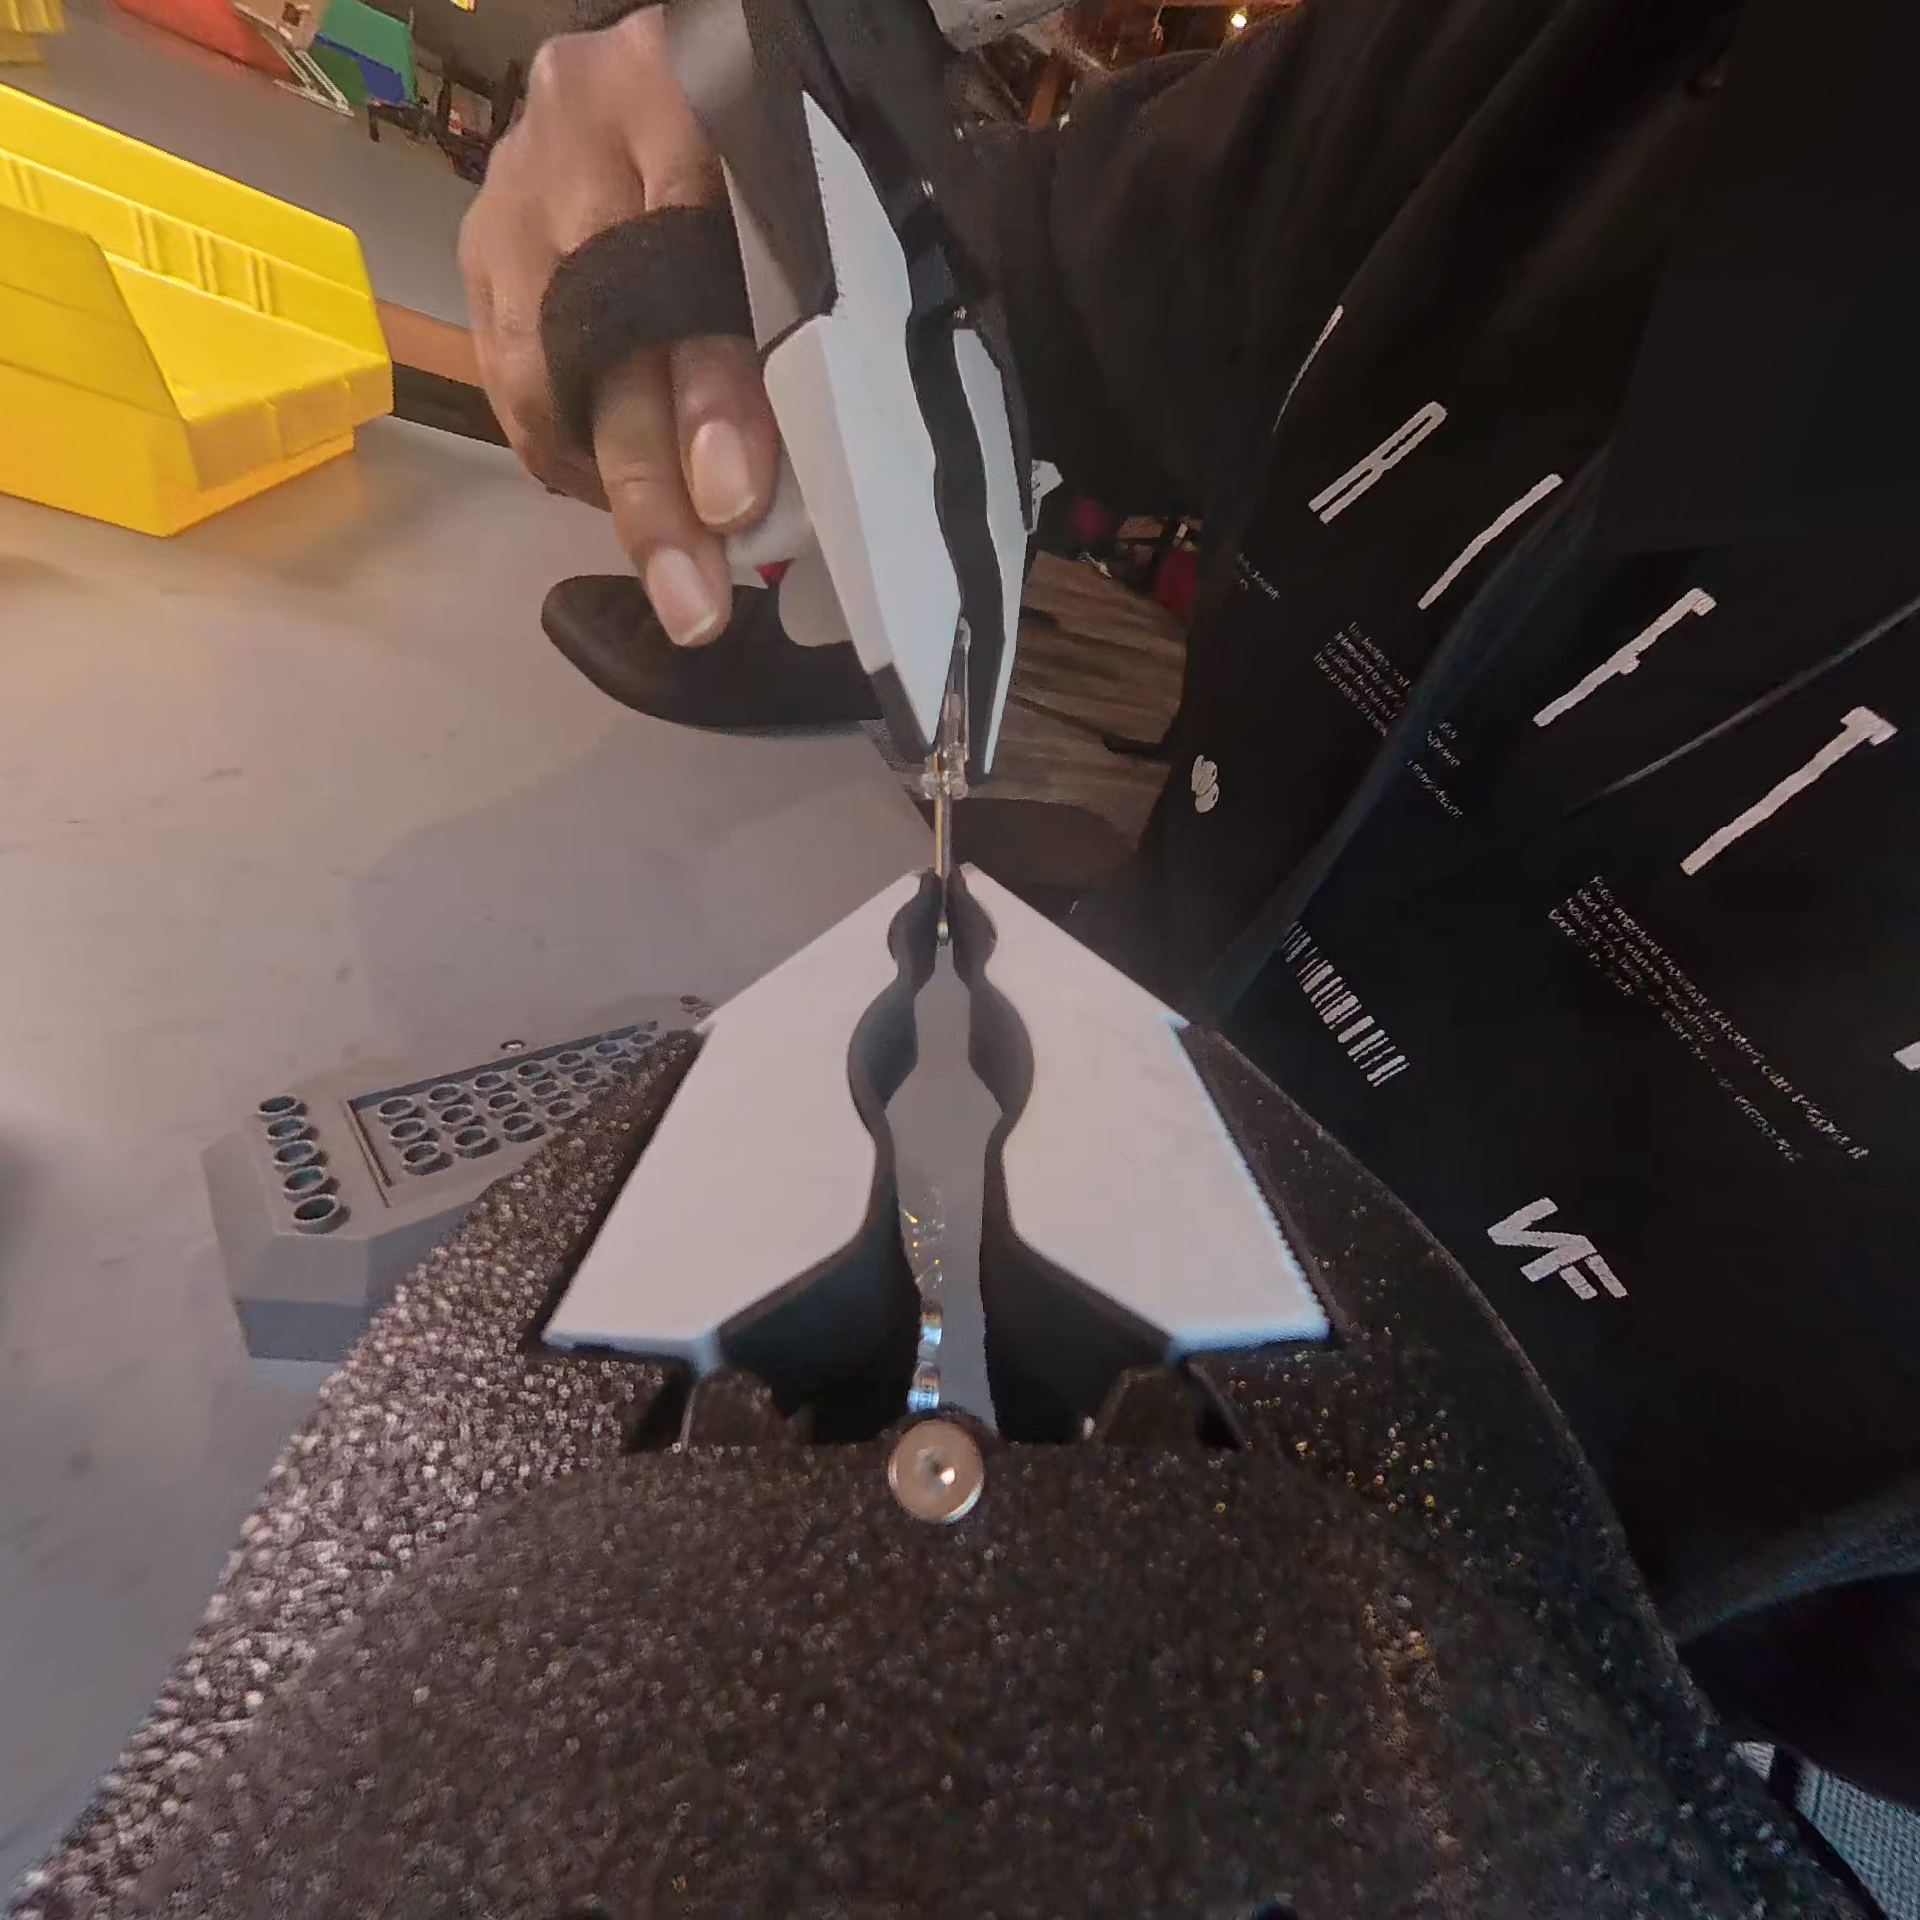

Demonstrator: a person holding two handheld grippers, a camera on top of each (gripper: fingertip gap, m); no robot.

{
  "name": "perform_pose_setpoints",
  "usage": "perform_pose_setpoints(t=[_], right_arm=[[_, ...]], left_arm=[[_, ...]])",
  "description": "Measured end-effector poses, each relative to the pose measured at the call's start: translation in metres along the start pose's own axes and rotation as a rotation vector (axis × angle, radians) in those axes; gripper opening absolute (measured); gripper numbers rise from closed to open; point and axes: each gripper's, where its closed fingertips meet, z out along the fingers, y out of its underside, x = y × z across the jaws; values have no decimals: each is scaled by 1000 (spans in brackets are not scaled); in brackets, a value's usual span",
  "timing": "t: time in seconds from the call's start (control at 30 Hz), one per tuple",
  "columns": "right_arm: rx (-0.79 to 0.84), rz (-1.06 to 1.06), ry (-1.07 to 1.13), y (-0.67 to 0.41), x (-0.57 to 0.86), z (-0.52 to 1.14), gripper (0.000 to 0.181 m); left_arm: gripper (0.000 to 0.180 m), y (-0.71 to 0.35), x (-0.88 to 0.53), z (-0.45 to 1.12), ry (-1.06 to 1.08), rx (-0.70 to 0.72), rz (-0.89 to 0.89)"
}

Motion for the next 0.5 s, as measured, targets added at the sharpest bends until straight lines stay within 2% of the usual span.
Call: perform_pose_setpoints(t=[0.5], right_arm=[[-63, -277, -87, -12, -2, -7, 11]], left_arm=[[0, -9, 11, 3, 144, 74, -106]])
